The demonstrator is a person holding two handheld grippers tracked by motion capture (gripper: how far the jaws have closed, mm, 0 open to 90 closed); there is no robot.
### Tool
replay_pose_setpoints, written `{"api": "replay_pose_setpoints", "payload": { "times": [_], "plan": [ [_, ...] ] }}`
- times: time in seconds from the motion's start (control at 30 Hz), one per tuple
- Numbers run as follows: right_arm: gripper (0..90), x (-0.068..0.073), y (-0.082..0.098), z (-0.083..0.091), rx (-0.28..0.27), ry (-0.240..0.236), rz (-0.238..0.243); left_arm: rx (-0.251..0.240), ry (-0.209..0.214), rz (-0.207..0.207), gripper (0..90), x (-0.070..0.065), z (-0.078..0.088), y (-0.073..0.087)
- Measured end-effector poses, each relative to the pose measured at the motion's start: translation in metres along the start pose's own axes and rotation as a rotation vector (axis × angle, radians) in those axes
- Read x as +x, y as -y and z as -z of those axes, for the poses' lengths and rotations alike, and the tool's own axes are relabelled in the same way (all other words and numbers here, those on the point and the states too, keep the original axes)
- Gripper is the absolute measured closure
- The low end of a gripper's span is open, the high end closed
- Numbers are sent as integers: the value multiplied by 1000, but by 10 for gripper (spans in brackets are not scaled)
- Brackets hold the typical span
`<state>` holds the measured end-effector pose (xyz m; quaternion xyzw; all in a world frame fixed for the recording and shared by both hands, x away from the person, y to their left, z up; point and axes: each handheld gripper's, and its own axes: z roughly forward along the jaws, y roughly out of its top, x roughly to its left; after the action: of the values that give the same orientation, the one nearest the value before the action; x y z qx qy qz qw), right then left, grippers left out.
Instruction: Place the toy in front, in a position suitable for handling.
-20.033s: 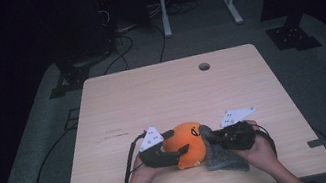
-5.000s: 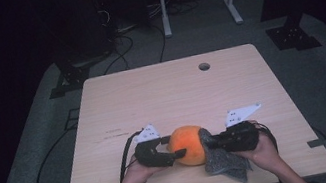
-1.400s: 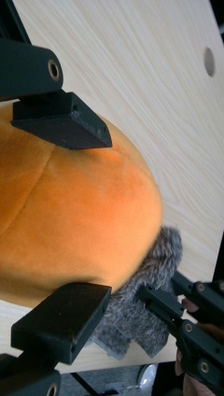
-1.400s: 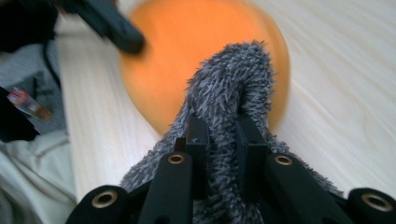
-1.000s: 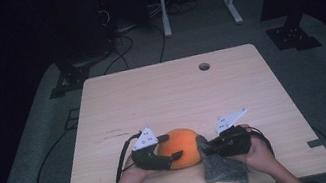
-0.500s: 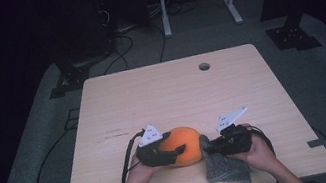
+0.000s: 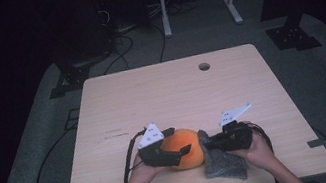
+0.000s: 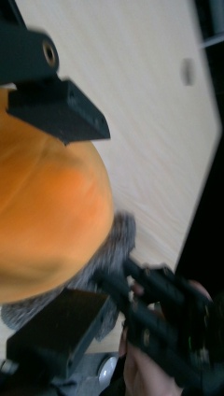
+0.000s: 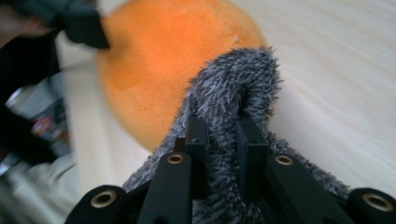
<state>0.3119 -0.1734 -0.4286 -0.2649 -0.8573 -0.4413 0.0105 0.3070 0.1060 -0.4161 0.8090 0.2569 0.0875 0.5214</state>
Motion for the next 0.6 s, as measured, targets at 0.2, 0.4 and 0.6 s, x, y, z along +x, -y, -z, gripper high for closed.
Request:
{"api": "replay_pose_setpoints", "payload": {
  "times": [0.2, 0.4, 0.6],
  "plan": [
    [771, 11, -2, -3, 38, -27, 57, 119, 13, -1, 135, 5, -8, 11],
    [774, 11, -7, 8, -53, 45, 58, -53, -75, -101, 370, -6, -8, 7],
    [776, 6, -7, 18, -130, 106, 31, -78, -91, -125, 339, -8, -20, 11]
  ]
}}
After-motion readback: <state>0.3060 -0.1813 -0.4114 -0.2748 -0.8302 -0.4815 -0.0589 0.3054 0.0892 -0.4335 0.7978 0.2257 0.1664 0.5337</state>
